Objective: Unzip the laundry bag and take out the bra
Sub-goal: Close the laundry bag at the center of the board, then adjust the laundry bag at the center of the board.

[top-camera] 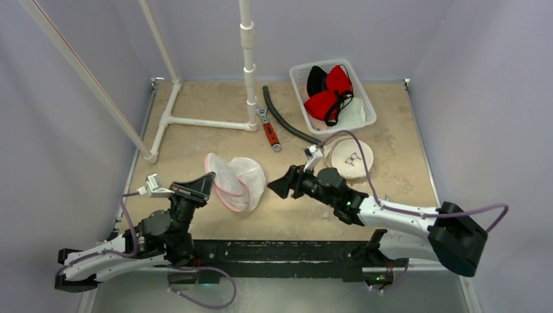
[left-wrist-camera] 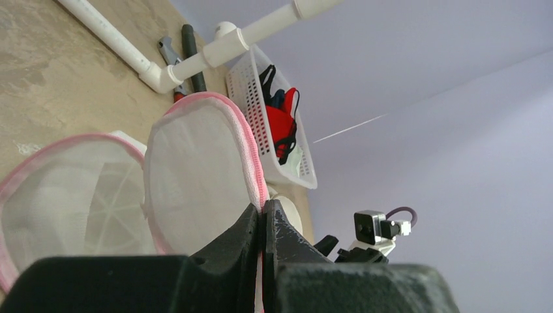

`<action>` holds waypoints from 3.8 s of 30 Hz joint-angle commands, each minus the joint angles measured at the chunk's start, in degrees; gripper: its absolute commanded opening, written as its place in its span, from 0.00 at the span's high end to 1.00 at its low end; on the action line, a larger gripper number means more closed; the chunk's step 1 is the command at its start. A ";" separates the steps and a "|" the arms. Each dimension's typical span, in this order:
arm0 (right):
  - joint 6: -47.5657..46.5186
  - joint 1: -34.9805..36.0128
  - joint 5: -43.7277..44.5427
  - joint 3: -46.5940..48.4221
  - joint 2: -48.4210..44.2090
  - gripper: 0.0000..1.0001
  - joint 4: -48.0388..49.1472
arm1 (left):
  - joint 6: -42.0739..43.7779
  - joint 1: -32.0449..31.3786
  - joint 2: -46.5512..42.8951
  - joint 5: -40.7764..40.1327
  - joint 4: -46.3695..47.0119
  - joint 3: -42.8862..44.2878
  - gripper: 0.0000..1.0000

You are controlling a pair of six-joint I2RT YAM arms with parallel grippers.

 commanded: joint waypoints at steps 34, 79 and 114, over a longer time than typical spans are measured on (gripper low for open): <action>-8.56 -7.19 -2.65 23.46 35.11 1.00 -11.08 | 5.73 0.10 11.46 4.17 7.66 -3.89 1.00; -16.81 -0.03 -0.90 27.21 26.86 0.52 -20.08 | -30.50 0.10 23.66 -5.18 -53.28 21.81 0.35; -10.19 5.58 11.15 27.67 30.98 1.00 -26.60 | -23.77 0.12 14.90 1.47 -40.42 10.36 0.36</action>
